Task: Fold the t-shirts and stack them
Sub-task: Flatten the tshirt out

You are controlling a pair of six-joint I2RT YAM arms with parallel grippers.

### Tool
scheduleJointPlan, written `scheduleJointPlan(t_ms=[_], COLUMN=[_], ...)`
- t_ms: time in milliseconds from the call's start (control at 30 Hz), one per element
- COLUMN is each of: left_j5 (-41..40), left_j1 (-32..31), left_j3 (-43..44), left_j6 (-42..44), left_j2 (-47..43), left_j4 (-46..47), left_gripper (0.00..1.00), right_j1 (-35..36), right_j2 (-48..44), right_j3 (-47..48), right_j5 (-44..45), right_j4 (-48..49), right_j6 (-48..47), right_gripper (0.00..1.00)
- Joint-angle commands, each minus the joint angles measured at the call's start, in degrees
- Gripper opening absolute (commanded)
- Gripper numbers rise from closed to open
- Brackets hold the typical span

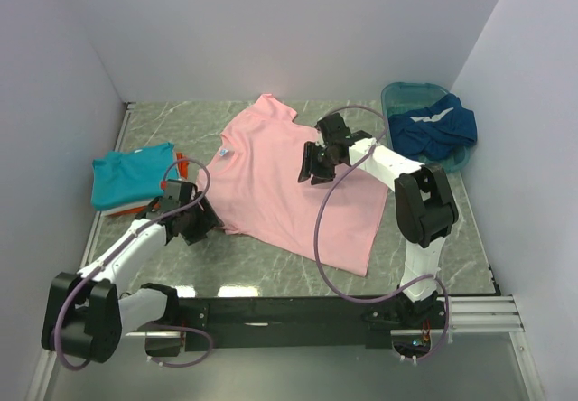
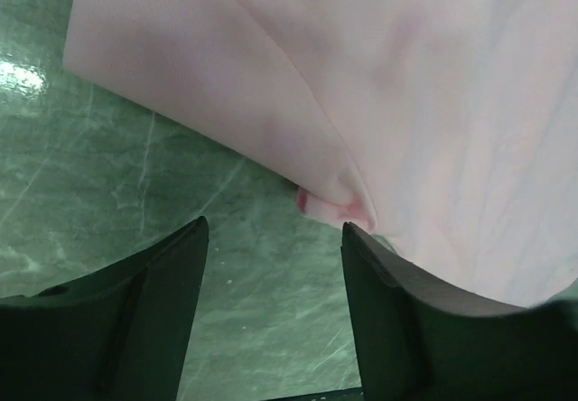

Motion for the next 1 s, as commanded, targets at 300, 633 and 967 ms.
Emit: scheduleJointPlan(t_ms=[300, 633, 967], left_j5=[-1.9, -4.5, -10.0], left_j1=[-0.1, -0.1, 0.0], left_j3=[0.7, 1.4, 6.2], left_j6=[0.4, 1.2, 5.2], left_j2=[7.2, 10.3, 14.5], left_j4=[7.4, 10.5, 9.8], left_gripper=[0.65, 0.50, 0.13], right_j1=[0.1, 0.1, 0.1], right_j2=[-2.7, -2.4, 0.0], right_j3=[-2.1, -3.0, -5.0], right_j5=[0.7, 0.8, 1.6], right_j4=[1.3, 1.9, 2.3], right_j6=[0.2, 0.1, -0.4], right_gripper=[0.52, 0.52, 0.52])
